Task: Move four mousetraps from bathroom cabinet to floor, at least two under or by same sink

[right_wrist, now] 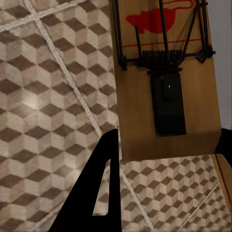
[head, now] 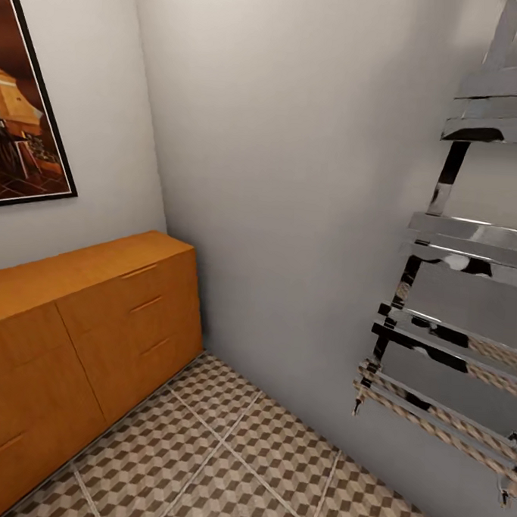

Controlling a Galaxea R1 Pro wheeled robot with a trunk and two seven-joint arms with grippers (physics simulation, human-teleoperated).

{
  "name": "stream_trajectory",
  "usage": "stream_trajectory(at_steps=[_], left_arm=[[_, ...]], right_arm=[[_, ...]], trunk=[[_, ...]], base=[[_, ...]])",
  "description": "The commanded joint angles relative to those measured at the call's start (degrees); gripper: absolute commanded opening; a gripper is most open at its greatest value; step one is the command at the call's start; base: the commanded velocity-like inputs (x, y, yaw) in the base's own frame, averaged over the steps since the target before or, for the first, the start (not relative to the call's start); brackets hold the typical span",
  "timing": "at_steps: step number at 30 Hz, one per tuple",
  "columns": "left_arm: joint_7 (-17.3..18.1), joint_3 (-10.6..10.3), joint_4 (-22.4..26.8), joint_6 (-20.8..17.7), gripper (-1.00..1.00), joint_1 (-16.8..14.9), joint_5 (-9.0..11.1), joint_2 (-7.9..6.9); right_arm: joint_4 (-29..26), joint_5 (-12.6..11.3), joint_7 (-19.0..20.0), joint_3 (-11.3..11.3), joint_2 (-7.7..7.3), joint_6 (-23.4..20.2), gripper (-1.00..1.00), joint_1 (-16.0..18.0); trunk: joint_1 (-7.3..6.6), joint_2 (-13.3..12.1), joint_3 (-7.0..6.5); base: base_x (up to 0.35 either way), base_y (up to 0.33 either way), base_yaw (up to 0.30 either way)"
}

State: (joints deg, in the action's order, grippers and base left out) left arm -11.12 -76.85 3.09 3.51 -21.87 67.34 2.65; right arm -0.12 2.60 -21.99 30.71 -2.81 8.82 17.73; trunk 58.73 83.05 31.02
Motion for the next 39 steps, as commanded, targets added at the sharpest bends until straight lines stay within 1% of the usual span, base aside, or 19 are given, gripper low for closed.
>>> stream_trajectory(at_steps=[1,15,34,36,39], left_arm=[[-0.3,-0.5,0.1,0.1,-1.00,0.0,0.3,-0.01],[-0.3,-0.5,0.1,0.1,-1.00,0.0,0.3,-0.01],[-0.3,-0.5,0.1,0.1,-1.00,0.0,0.3,-0.03],[-0.3,-0.5,0.1,0.1,-1.00,0.0,0.3,-0.02],[-0.3,-0.5,0.1,0.1,-1.00,0.0,0.3,-0.03]], right_arm=[[0.0,0.2,-0.1,-0.2,0.02,0.2,-1.00,0.0],[0.1,0.2,-0.1,-0.1,0.09,0.2,-1.00,0.0],[0.0,0.2,0.0,-0.2,0.10,0.2,-1.00,0.0],[0.0,0.2,0.0,-0.2,0.24,0.2,-1.00,0.0],[0.1,0.2,0.0,-0.1,0.86,0.2,-1.00,0.0]], trunk=[[0.00,0.0,0.03],[0.00,0.0,-0.30],[0.00,0.0,0.10],[0.00,0.0,0.10],[0.00,0.0,0.10]], base=[[0.000,0.000,-0.284],[0.000,0.000,-0.284],[0.000,0.000,-0.277],[0.000,0.000,-0.111],[0.000,0.000,-0.041]])
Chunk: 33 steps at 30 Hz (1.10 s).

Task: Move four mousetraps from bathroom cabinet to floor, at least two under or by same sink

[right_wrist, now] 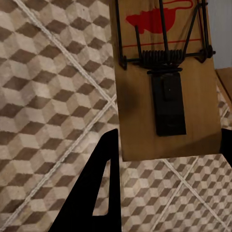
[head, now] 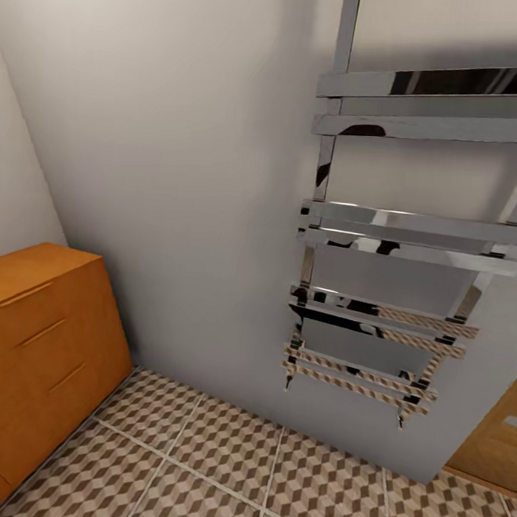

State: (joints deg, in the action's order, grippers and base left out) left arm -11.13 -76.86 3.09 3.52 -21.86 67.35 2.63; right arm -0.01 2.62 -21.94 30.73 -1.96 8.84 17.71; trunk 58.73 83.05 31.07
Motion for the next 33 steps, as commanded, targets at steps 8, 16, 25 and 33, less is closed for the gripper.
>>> stream_trajectory(at_steps=[8,16,25,33], left_arm=[[-0.3,-0.5,0.1,0.1,-1.00,0.0,0.3,-0.07],[-0.3,-0.5,0.0,0.1,-1.00,0.0,0.3,-0.08],[-0.3,-0.5,0.0,0.1,-1.00,0.0,0.2,-0.07],[-0.3,-0.6,0.0,0.1,-1.00,0.0,0.2,-0.04]], right_arm=[[0.1,0.1,-0.1,-0.2,0.22,0.1,-1.00,0.0],[0.1,0.1,0.0,-0.2,0.20,0.2,-1.00,0.0],[0.1,0.1,0.0,-0.2,0.26,0.2,-1.00,-0.3],[0.1,0.1,0.0,-0.2,0.27,0.3,-1.00,-0.3]], trunk=[[0.00,0.0,0.22],[0.00,0.0,0.44],[0.00,0.0,0.69],[0.00,0.0,0.89]], base=[[0.000,0.000,-0.221],[0.000,0.000,-0.271],[0.000,0.000,-0.273],[0.000,0.000,-0.275]])
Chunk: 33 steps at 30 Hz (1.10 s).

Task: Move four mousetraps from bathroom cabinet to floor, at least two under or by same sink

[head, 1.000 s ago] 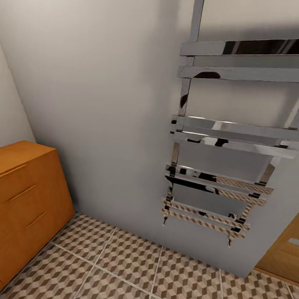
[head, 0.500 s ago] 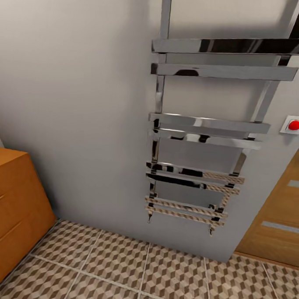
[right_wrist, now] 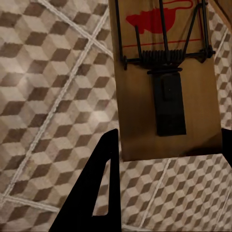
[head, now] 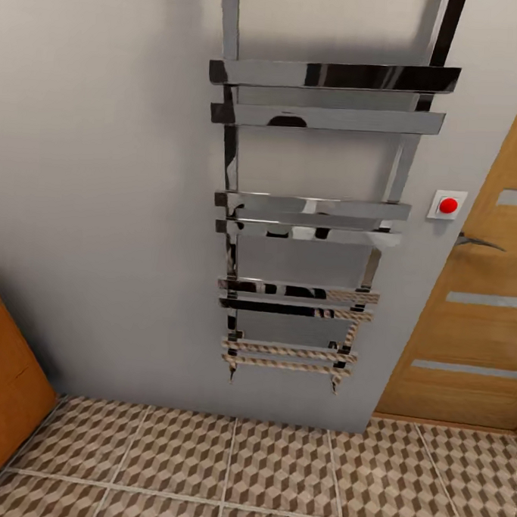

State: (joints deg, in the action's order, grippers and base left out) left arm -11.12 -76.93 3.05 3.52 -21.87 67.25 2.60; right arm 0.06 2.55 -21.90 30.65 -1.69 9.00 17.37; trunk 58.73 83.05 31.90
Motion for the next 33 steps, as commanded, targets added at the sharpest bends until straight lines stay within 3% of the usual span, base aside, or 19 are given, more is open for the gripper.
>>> stream_trajectory(at_steps=[1,33], left_arm=[[-0.3,-0.5,0.1,0.1,-1.00,0.0,0.3,0.00],[-0.2,-0.5,0.1,0.1,-1.00,0.0,0.3,0.03]], right_arm=[[0.0,0.2,-0.1,-0.1,0.01,0.2,-1.00,0.0],[0.0,0.2,-0.1,-0.1,-0.05,0.2,-1.00,-0.1]], trunk=[[0.00,0.0,0.08],[0.00,0.0,0.77]], base=[[0.000,0.000,-0.276],[0.000,0.000,-0.276]])
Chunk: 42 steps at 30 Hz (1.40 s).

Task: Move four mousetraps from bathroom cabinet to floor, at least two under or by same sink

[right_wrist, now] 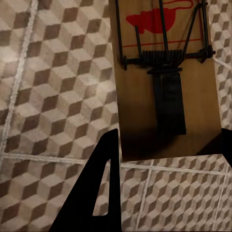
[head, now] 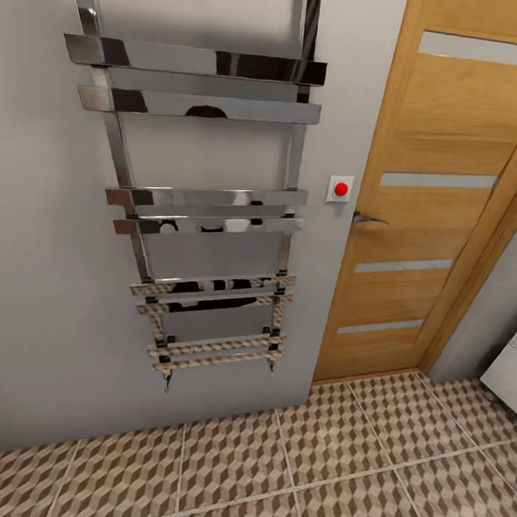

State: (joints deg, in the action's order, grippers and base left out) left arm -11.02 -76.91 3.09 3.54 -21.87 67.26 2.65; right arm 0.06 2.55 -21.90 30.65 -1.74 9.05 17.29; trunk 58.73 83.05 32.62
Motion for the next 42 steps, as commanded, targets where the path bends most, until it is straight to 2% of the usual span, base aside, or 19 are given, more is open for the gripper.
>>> stream_trajectory(at_steps=[1,42], left_arm=[[-0.3,-0.5,0.1,0.1,-1.00,0.0,0.3,-0.01],[-0.2,-0.5,0.2,0.1,-1.00,0.0,0.3,0.07]], right_arm=[[0.0,0.2,-0.1,-0.1,0.01,0.2,-1.00,0.0],[-0.1,0.3,0.3,-0.1,-0.02,0.3,-1.00,-0.7]], trunk=[[0.00,0.0,0.07],[0.00,0.0,0.94]], base=[[0.000,0.000,-0.276],[0.000,0.000,-0.276]])
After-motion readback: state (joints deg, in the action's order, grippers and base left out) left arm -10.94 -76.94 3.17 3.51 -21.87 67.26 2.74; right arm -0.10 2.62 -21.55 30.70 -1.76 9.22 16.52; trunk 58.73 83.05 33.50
